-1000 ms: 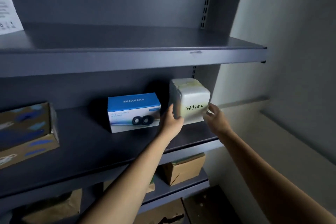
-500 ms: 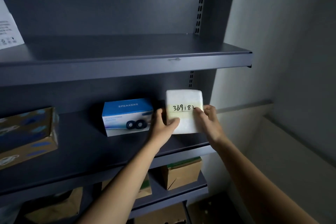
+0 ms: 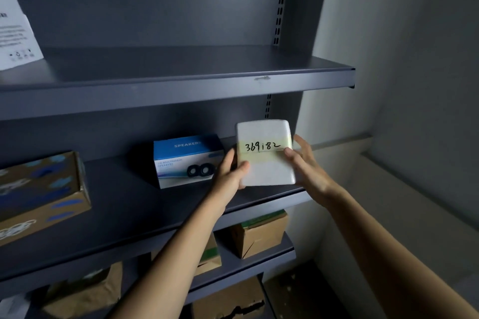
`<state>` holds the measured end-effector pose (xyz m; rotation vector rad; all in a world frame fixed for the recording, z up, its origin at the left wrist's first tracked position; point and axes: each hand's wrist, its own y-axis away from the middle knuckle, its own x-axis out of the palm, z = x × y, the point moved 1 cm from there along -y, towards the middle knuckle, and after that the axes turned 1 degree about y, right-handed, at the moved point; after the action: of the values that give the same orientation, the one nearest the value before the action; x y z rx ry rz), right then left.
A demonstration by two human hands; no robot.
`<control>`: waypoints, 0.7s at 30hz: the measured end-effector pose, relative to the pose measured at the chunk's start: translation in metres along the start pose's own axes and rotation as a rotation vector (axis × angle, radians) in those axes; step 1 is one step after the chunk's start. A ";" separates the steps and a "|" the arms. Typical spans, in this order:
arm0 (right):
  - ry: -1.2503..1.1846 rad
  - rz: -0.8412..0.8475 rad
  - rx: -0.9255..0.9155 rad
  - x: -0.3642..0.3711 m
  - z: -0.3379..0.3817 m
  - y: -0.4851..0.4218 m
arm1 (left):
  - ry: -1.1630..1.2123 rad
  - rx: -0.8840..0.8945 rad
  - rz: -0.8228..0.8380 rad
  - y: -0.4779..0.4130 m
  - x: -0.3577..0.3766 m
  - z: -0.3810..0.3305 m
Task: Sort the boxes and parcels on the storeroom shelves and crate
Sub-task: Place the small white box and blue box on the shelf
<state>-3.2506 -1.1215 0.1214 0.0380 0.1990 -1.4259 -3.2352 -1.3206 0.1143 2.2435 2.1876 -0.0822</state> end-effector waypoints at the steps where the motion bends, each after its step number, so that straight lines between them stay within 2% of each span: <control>1: 0.015 -0.015 -0.002 -0.001 0.001 -0.001 | -0.077 0.031 -0.032 -0.001 0.001 0.001; 4: 0.057 -0.149 -0.052 -0.001 0.003 -0.002 | -0.330 0.124 -0.187 -0.003 0.011 0.002; 6: 0.153 -0.210 -0.063 0.000 0.001 -0.004 | -0.390 0.115 -0.152 0.000 0.026 0.000; 8: 0.212 -0.223 -0.085 -0.003 -0.001 0.001 | -0.343 0.016 -0.090 0.005 0.041 -0.004; 12: 0.043 -0.250 -0.112 -0.017 0.002 0.009 | -0.248 -0.135 -0.102 0.003 0.047 -0.006; 16: 0.009 -0.297 -0.075 -0.030 -0.005 0.008 | -0.218 -0.140 -0.108 0.005 0.051 -0.012; 21: -0.096 -0.233 -0.077 -0.039 -0.004 0.008 | -0.126 -0.149 -0.119 0.008 0.049 -0.018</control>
<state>-3.2480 -1.0817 0.1232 -0.1203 0.1829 -1.6466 -3.2253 -1.2709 0.1300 1.9751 2.1815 -0.0581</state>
